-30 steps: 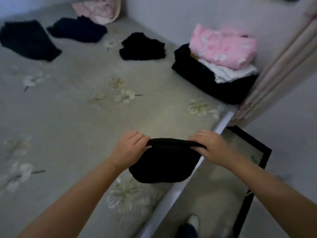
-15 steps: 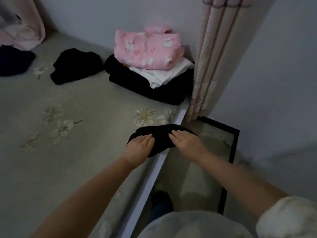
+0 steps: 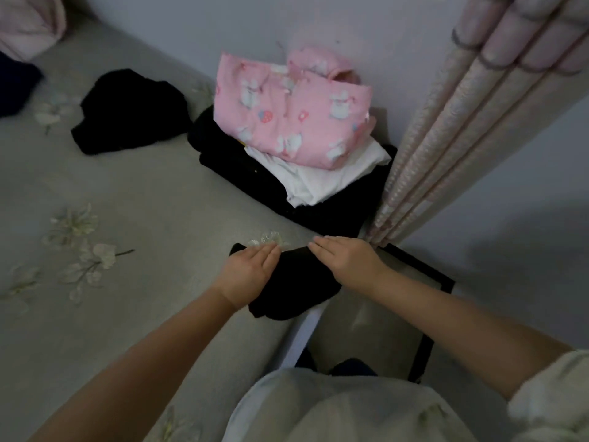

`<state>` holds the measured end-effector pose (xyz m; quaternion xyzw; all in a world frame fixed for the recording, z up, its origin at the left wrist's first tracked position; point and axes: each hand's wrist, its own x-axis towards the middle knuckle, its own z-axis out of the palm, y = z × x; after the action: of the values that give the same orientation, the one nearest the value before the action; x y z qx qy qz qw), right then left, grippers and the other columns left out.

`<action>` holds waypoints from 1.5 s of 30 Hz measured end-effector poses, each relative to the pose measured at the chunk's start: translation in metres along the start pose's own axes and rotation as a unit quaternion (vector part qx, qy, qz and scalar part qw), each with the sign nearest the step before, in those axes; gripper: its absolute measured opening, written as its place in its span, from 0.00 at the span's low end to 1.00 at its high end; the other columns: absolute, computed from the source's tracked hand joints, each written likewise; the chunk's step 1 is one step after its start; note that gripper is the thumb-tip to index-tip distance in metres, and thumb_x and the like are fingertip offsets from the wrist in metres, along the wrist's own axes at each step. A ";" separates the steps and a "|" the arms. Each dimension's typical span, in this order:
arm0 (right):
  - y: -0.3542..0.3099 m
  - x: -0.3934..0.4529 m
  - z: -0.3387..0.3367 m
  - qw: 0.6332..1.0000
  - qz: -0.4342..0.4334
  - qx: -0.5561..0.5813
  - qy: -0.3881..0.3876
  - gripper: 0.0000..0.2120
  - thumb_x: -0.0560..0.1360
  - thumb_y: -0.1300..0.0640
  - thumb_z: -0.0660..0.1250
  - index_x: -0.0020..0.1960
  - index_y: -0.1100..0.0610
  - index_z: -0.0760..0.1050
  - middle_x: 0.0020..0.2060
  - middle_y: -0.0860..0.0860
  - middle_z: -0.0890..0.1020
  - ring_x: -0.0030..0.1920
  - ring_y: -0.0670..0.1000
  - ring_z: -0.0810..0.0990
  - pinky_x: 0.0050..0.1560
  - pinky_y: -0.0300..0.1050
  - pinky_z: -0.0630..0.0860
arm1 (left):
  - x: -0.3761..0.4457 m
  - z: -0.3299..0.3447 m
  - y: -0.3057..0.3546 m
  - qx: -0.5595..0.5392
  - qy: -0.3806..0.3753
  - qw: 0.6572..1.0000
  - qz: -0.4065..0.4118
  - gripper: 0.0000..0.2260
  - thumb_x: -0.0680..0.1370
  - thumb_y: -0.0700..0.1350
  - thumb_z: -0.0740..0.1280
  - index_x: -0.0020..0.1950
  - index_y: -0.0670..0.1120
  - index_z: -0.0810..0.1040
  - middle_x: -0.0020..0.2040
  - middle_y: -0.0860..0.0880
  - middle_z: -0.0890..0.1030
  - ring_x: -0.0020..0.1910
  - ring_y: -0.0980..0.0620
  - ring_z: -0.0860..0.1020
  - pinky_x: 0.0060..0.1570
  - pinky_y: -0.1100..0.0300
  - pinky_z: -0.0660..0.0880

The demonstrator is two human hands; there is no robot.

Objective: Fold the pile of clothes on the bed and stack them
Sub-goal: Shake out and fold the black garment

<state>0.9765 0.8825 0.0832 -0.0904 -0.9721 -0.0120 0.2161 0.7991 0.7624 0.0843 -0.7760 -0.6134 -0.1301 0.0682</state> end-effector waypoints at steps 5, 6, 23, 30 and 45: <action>0.029 0.122 0.006 0.992 -0.087 0.091 0.000 0.22 0.47 0.74 0.77 0.41 0.64 0.83 0.37 0.58 0.85 0.27 0.54 0.82 0.17 0.37 0.71 | 0.015 -0.055 -0.077 0.103 0.013 0.992 -0.076 0.23 0.47 0.34 0.82 0.39 0.33 0.82 0.37 0.39 0.83 0.29 0.46 0.82 0.23 0.60 0.75; 0.035 0.148 0.007 0.989 -0.107 0.103 0.007 0.20 0.49 0.74 0.75 0.40 0.65 0.83 0.36 0.58 0.85 0.26 0.54 0.82 0.16 0.36 0.70 | 0.019 -0.067 -0.092 0.130 0.017 0.987 -0.092 0.22 0.47 0.34 0.82 0.39 0.33 0.82 0.36 0.39 0.83 0.28 0.46 0.82 0.22 0.60 0.74; 0.270 0.397 -0.048 0.926 -0.307 0.077 0.205 0.12 0.67 0.70 0.60 0.44 0.67 0.82 0.41 0.62 0.84 0.36 0.61 0.84 0.33 0.52 0.81 | 0.253 -0.140 -0.215 0.398 0.225 0.873 -0.172 0.06 0.69 0.40 0.67 0.39 0.39 0.83 0.34 0.46 0.83 0.29 0.51 0.82 0.24 0.64 0.72; 0.371 0.231 0.007 0.944 -0.312 0.043 -0.097 0.28 0.36 0.70 0.79 0.36 0.59 0.84 0.34 0.54 0.85 0.31 0.53 0.84 0.19 0.40 0.75 | 0.314 0.020 -0.112 0.181 0.023 0.962 -0.205 0.15 0.49 0.44 0.81 0.27 0.45 0.78 0.22 0.51 0.75 0.17 0.55 0.72 0.15 0.66 0.61; 0.358 0.144 0.052 0.945 -0.041 0.023 -0.322 0.28 0.79 0.44 0.54 0.75 0.53 0.52 0.75 0.58 0.47 0.75 0.59 0.44 0.71 0.60 0.42 | 0.285 0.112 -0.081 -0.095 -0.092 0.822 -0.555 0.29 0.80 0.56 0.52 0.76 0.44 0.50 0.76 0.45 0.50 0.75 0.46 0.47 0.72 0.51 0.46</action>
<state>0.8914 1.2627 0.0917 -0.0440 -0.9928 0.0317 -0.1072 0.7942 1.0776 0.0538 -0.3157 -0.9282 -0.1316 -0.1462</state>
